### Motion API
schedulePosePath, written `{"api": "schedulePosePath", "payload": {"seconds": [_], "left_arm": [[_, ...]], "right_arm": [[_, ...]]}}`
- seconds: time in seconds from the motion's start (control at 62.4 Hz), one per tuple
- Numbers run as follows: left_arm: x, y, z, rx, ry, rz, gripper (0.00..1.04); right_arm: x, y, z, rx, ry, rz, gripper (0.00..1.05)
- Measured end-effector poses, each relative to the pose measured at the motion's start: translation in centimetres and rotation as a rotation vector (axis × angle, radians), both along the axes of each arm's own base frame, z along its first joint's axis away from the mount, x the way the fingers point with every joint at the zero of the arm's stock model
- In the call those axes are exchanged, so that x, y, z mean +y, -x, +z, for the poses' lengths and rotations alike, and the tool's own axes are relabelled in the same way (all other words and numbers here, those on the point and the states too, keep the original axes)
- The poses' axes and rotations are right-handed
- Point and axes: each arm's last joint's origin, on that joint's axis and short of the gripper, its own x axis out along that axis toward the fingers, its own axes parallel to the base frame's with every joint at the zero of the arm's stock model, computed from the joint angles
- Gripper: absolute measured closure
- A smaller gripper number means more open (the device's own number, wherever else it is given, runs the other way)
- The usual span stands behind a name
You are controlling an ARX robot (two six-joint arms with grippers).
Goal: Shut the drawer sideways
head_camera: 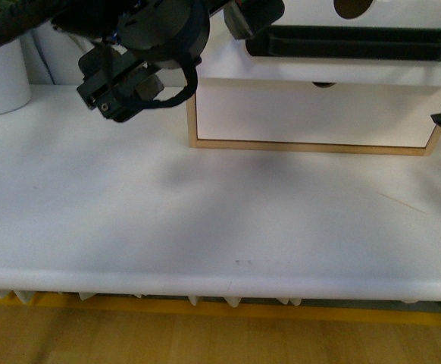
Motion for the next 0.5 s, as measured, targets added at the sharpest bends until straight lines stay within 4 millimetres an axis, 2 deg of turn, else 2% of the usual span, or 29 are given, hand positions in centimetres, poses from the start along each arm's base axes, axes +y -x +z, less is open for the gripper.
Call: {"api": "schedulePosePath", "payload": {"seconds": [0.336, 0.497], "left_arm": [[-0.4, -3.3, 0.0, 0.003, 0.006, 0.001, 0.06], [-0.4, -4.0, 0.0, 0.007, 0.005, 0.001, 0.06]], "right_arm": [[0.5, -4.1, -0.1, -0.015, 0.003, -0.013, 0.09], [0.6, -4.7, -0.2, -0.007, -0.006, -0.020, 0.09]]}}
